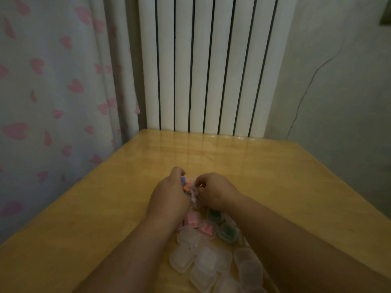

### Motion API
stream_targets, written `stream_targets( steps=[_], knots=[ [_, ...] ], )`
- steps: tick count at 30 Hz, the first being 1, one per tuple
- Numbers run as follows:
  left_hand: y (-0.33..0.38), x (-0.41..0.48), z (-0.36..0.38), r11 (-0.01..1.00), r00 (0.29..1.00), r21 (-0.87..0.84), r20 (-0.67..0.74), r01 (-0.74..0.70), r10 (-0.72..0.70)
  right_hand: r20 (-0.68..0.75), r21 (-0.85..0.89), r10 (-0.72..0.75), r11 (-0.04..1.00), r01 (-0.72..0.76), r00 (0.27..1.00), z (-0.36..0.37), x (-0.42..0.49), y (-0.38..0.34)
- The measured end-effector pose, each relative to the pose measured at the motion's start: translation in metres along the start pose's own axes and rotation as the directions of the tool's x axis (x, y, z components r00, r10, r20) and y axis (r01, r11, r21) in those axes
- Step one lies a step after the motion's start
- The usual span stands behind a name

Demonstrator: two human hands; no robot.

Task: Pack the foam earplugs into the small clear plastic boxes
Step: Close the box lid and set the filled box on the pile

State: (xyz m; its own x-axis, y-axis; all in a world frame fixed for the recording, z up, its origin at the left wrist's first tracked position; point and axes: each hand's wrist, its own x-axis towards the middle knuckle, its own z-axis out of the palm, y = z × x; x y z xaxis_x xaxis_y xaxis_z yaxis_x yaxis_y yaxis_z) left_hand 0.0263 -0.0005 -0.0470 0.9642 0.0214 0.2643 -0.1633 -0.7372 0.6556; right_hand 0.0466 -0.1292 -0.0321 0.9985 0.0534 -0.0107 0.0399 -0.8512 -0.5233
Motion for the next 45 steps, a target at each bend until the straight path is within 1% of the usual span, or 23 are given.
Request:
stream_targets(
  steps=[2,4,9,15,19,25,29,32,33,34,35,36,37,38,39,40,42,45],
  knots=[
    [0.000,0.000,-0.001,1.000,1.000,0.013,-0.004,0.009,-0.009,-0.021,-0.026,0.029,0.999,-0.029,0.999,0.003,0.002,0.000],
    [-0.001,0.000,-0.001,1.000,1.000,0.026,-0.009,0.017,-0.017,-0.046,-0.014,0.043,0.999,-0.043,0.998,0.004,0.003,0.000],
    [-0.005,0.003,0.000,0.999,0.999,0.031,-0.012,0.042,-0.041,-0.107,0.018,0.005,1.000,-0.003,0.994,0.008,0.001,-0.004],
    [-0.004,0.002,0.000,0.999,1.000,0.045,-0.018,-0.005,0.006,-0.104,-0.037,-0.029,0.999,0.025,0.994,0.011,0.002,-0.009],
    [-0.006,0.003,0.000,0.998,1.000,0.067,-0.023,0.005,-0.004,-0.113,-0.066,-0.043,0.997,0.036,0.993,0.007,0.001,-0.013],
    [-0.009,0.003,0.000,0.994,1.000,0.107,-0.022,0.008,-0.006,-0.249,0.084,0.016,0.996,0.005,0.968,-0.004,-0.007,-0.003],
    [-0.008,0.001,-0.001,0.989,1.000,0.146,-0.027,-0.010,0.014,-0.309,0.129,0.058,0.991,-0.019,0.949,-0.016,-0.020,0.009],
    [-0.002,0.000,-0.004,0.951,0.992,0.306,-0.097,-0.051,0.084,-0.356,0.191,0.086,0.981,-0.018,0.930,-0.027,-0.037,0.017],
    [0.001,-0.001,-0.006,0.950,0.984,0.307,-0.140,-0.059,0.106,-0.367,0.201,0.077,0.980,-0.001,0.927,-0.029,-0.044,0.019],
    [0.005,-0.003,-0.009,0.962,0.976,0.262,-0.177,-0.076,0.126,-0.377,0.206,0.062,0.978,0.019,0.924,-0.031,-0.052,0.021],
    [0.009,-0.006,-0.011,0.979,0.970,0.173,-0.199,-0.106,0.140,-0.389,0.208,0.043,0.977,0.042,0.920,-0.033,-0.059,0.024],
    [0.014,-0.009,-0.012,0.989,0.969,0.033,-0.198,-0.142,0.146,-0.404,0.214,0.023,0.974,0.070,0.914,-0.034,-0.067,0.026],
    [0.020,-0.014,-0.013,0.977,0.977,-0.135,-0.156,-0.168,0.147,-0.423,0.224,0.000,0.969,0.104,0.906,-0.035,-0.073,0.028],
    [0.025,-0.017,-0.014,0.938,0.985,-0.300,-0.075,-0.172,0.156,-0.441,0.233,-0.025,0.962,0.142,0.897,-0.036,-0.078,0.030],
    [0.030,-0.020,-0.013,0.891,0.983,-0.424,0.013,-0.160,0.183,-0.457,0.233,-0.052,0.956,0.176,0.888,-0.036,-0.082,0.032],
    [0.033,-0.023,-0.012,0.857,0.974,-0.496,0.087,-0.138,0.208,-0.469,0.226,-0.080,0.952,0.207,0.880,-0.036,-0.084,0.034],
    [0.035,-0.026,-0.011,0.824,0.959,-0.560,0.175,-0.089,0.223,-0.488,0.230,-0.120,0.938,0.260,0.864,-0.033,-0.087,0.036],
    [0.032,-0.024,-0.009,0.812,0.963,-0.583,0.199,-0.033,0.182,-0.475,0.297,-0.109,0.914,0.275,0.873,-0.026,-0.087,0.038]
  ],
)
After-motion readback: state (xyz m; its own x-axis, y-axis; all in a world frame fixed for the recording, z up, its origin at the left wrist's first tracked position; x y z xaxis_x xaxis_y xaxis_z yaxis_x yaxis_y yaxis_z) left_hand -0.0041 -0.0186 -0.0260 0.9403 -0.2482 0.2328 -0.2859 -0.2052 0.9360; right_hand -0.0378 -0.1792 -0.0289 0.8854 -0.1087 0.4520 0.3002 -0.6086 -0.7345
